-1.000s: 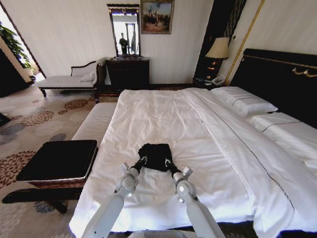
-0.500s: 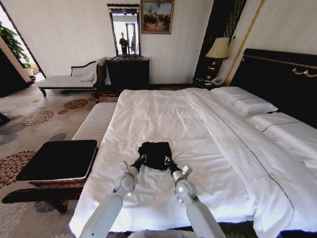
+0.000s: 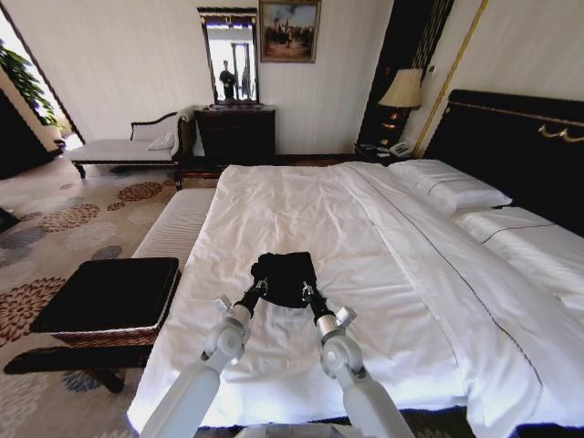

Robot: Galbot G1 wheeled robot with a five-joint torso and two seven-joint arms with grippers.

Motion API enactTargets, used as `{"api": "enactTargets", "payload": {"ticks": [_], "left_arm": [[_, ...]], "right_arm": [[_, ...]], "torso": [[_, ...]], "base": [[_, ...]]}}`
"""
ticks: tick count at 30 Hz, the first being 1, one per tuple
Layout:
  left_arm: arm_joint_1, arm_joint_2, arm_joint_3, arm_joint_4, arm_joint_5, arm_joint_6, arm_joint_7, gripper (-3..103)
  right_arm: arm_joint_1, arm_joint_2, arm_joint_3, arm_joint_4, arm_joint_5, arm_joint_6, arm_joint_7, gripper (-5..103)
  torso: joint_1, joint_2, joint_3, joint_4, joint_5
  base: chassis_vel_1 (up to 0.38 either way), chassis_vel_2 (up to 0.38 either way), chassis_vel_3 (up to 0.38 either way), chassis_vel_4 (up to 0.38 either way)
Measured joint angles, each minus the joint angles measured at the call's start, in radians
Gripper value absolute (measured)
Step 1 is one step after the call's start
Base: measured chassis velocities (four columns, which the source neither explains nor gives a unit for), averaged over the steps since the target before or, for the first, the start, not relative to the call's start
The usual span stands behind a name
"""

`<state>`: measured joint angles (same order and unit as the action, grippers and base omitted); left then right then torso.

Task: Fold the clothes on the bed and place them into the basket.

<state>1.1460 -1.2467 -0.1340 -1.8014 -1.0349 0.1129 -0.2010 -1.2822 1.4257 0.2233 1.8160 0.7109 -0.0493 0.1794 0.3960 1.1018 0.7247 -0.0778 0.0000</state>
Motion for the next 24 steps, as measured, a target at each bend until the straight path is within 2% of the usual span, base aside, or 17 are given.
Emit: {"api": "enactTargets", "payload": {"ticks": [15, 24], "left_arm": [[0.033, 0.017, -0.019, -0.035, 0.008, 0.003, 0.001, 12], [0.048, 0.02, -0.03, -0.049, 0.008, 0.004, 0.004, 12]], "right_arm": [[-0.001, 0.015, -0.006, -0.006, -0.012, 0.002, 0.005, 8], [-0.005, 0.02, -0.006, -0.008, -0.015, 0.003, 0.01, 8]], "torso": [[0.0, 0.0, 0.0, 0.0, 0.0], [0.0, 0.0, 0.0, -0.0001, -0.0001]], "base": [[0.0, 0.0, 0.0, 0.0], [0.066, 0.083, -0.077, -0.08]]}}
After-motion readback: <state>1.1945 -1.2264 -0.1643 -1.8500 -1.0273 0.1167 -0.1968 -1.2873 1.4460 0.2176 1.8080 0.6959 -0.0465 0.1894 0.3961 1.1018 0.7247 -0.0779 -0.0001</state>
